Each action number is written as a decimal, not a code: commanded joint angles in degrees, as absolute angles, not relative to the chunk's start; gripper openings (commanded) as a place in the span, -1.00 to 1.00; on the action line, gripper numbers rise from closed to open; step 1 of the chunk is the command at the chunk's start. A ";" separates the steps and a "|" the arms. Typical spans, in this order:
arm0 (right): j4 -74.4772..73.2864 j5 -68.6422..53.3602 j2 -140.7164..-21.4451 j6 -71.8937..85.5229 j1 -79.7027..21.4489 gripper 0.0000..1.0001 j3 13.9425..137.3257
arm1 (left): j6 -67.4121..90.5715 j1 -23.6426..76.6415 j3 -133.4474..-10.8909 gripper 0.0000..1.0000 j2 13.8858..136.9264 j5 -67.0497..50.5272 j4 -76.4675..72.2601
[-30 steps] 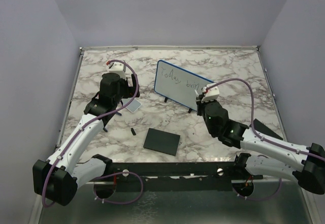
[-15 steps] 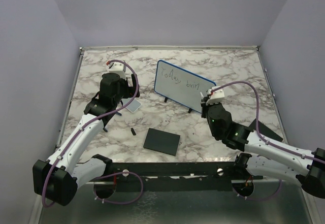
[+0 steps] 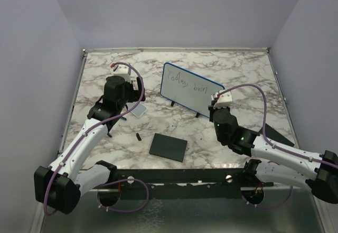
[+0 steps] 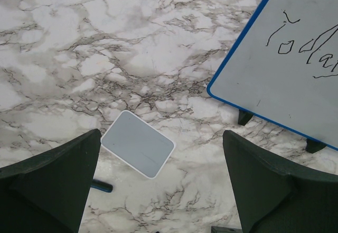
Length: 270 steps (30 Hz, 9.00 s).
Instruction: Write a sentence on the whiteboard
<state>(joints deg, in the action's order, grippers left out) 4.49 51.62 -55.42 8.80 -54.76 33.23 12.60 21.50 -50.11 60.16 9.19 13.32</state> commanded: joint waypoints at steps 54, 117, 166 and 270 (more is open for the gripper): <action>9.47 53.60 -57.94 4.77 -53.96 -0.99 33.17 | 12.80 21.68 -49.57 0.98 59.06 7.90 12.43; 11.94 51.35 -64.09 8.16 -53.96 -0.99 32.91 | 12.76 21.71 -49.57 0.98 59.06 7.82 12.48; 7.54 56.80 -53.74 7.02 -53.50 -0.99 31.30 | 12.86 21.61 -49.57 0.98 59.59 7.71 12.46; 1.67 38.25 -50.68 10.46 -52.19 -0.99 33.87 | 13.50 20.29 -49.22 0.98 59.45 5.93 11.65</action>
